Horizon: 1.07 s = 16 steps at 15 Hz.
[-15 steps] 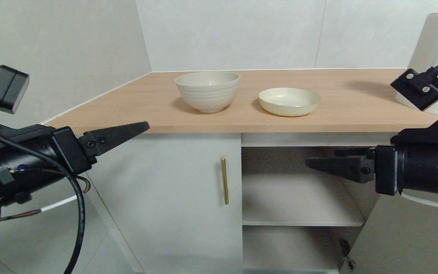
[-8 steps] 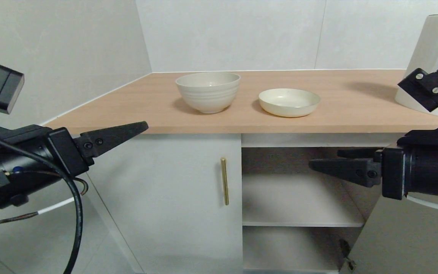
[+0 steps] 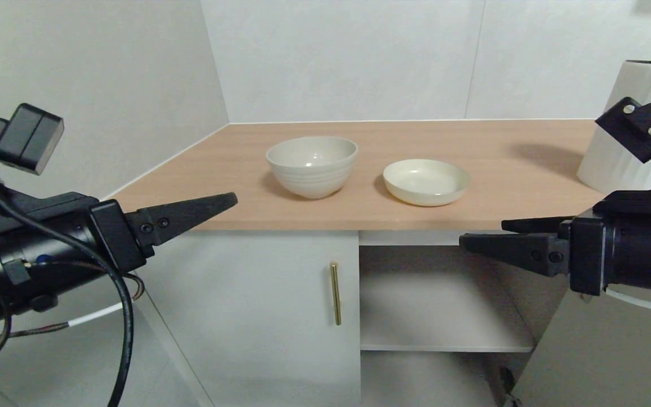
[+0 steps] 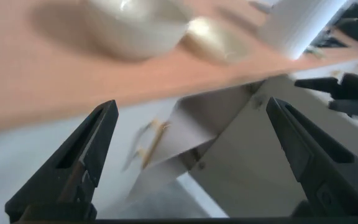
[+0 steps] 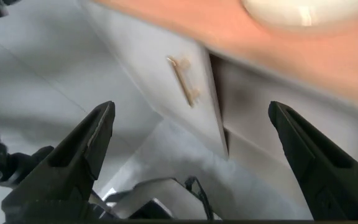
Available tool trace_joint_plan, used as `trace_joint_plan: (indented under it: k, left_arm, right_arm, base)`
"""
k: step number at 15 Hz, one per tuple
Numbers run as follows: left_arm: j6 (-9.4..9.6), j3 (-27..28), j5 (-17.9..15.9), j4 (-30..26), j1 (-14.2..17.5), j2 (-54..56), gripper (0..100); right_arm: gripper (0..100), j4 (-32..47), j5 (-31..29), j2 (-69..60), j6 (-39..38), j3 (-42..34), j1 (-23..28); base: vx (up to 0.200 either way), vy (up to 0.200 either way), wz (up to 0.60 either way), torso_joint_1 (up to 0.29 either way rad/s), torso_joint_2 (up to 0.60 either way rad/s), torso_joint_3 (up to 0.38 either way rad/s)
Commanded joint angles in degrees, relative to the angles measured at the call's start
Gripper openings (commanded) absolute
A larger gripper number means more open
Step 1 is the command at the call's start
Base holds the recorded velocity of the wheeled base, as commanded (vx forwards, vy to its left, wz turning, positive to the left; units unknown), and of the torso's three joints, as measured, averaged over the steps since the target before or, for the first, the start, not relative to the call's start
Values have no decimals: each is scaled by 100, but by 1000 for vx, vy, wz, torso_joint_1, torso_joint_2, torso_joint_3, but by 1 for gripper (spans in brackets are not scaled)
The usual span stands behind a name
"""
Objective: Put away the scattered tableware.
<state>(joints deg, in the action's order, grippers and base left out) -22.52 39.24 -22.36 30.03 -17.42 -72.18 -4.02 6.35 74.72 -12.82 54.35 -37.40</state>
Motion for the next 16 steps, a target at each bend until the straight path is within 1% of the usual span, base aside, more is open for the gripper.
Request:
trace_joint_plan:
  k: [1,2,3,4,5,6,7,8,10,11,12,13,14,15,16]
  left_arm:
    - [-25,488,74,-339,11,-270,100]
    - [-34,875,100,-779,19,-332,100]
    - [-34,1042,100,-1025,28,-358,100]
    - [-34,1587,91,-1895,37,-376,100]
    - [-34,1736,82,-2176,28,-384,100]
    - [-25,2044,82,-2792,-112,-446,100]
    - [-25,2079,109,-3003,-253,-508,100]
    - [-25,2079,144,-3038,-297,-525,100]
    - [-42,2088,241,-3064,-323,-543,100]
    - [-104,2123,364,-3108,-323,-595,100]
    - [-218,2193,496,-3152,-323,-648,100]
    - [-438,2325,671,-3240,-341,-771,100]
    - [-578,2422,777,-3310,-350,-859,100]
    - [-1079,2756,1172,-3512,-376,-1211,100]
    - [-1378,2958,1436,-3556,-446,-1466,100]
  right_arm:
    - [100,-143,-2,157,8,23,14]
    - [100,-371,-20,254,-1,-12,31]
    - [100,-459,-20,289,-1,-29,49]
    - [100,-556,-29,377,8,-29,93]
    - [100,-556,-29,395,8,-29,93]
    - [100,-565,-20,447,-1,-21,110]
    - [100,-582,-20,465,8,-38,119]
    - [100,-582,-20,474,8,-38,110]
    - [100,-582,-81,518,43,-12,128]
    - [100,-582,-240,623,43,59,216]
    - [100,-538,-380,711,26,190,224]
    - [100,-415,-653,896,-27,410,233]
    - [100,-310,-811,983,-62,516,233]
    - [100,33,-1180,1238,-308,858,233]
    - [100,174,-1312,1379,-519,1034,233]
  base:
    - [0,0,0,115,-496,-290]
    - [0,0,0,154,-461,-305]
    - [0,0,0,163,-452,-305]
    - [0,0,0,168,-456,-305]
    - [0,0,0,178,-461,-300]
    - [0,0,0,178,-456,-300]
    - [0,0,0,183,-466,-290]
    - [0,0,0,193,-466,-290]
    - [0,0,0,112,-249,-149]
    - [0,0,0,41,-100,-66]
    - [0,0,0,22,-51,-36]
    - [0,0,0,0,0,0]
    - [0,0,0,0,0,0]
    - [0,0,0,0,0,0]
    - [0,0,0,0,0,0]
